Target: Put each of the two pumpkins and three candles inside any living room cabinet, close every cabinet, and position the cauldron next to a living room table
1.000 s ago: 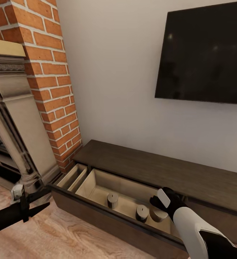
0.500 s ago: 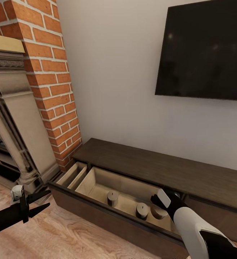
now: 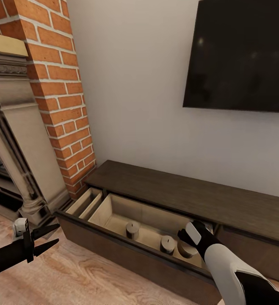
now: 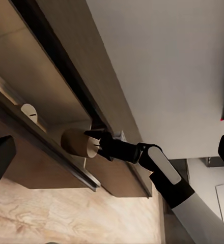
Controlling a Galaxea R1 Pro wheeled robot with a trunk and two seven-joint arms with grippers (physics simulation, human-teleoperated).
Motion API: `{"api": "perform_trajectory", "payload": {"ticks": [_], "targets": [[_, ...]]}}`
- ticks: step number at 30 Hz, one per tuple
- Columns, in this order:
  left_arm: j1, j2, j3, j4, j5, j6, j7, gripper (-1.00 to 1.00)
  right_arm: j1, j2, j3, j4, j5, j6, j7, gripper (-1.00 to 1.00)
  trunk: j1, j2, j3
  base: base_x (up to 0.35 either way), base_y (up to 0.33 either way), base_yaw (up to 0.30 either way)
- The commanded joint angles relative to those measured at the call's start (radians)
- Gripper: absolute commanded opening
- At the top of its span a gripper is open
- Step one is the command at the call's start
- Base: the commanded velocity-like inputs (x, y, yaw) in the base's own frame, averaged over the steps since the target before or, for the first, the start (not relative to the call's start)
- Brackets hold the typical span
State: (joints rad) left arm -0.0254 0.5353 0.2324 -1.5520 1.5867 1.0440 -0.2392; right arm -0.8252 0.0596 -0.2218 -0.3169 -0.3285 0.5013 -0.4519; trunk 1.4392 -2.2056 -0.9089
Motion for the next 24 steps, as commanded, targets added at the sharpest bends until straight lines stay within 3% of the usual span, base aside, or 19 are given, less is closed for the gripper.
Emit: {"api": "perform_trajectory", "payload": {"ticks": [1, 16, 24], "targets": [[-0.001, 0.0, 0.001, 0.0, -0.01, 0.003, -0.01, 1.0, 0.0, 0.0, 0.001, -0.002, -0.014, 0.0, -0.01, -1.0, 0.0, 0.0, -0.001, 0.0, 0.0, 0.0], [-0.001, 0.0, 0.001, 0.0, -0.013, 0.003, -0.01, 1.0, 0.0, -0.004, -0.001, -0.003, -0.018, 0.0, -0.01, -1.0, 0.0, 0.0, -0.001, 0.051, 0.0, 0.0], [-0.001, -0.003, 0.0, -0.002, -0.079, 0.003, -0.039, 1.0, 0.0, -0.01, -0.003, -0.003, -0.019, 0.005, -0.018, -1.0, 0.0, 0.0, -0.001, 0.106, 0.0, 0.0]]}}
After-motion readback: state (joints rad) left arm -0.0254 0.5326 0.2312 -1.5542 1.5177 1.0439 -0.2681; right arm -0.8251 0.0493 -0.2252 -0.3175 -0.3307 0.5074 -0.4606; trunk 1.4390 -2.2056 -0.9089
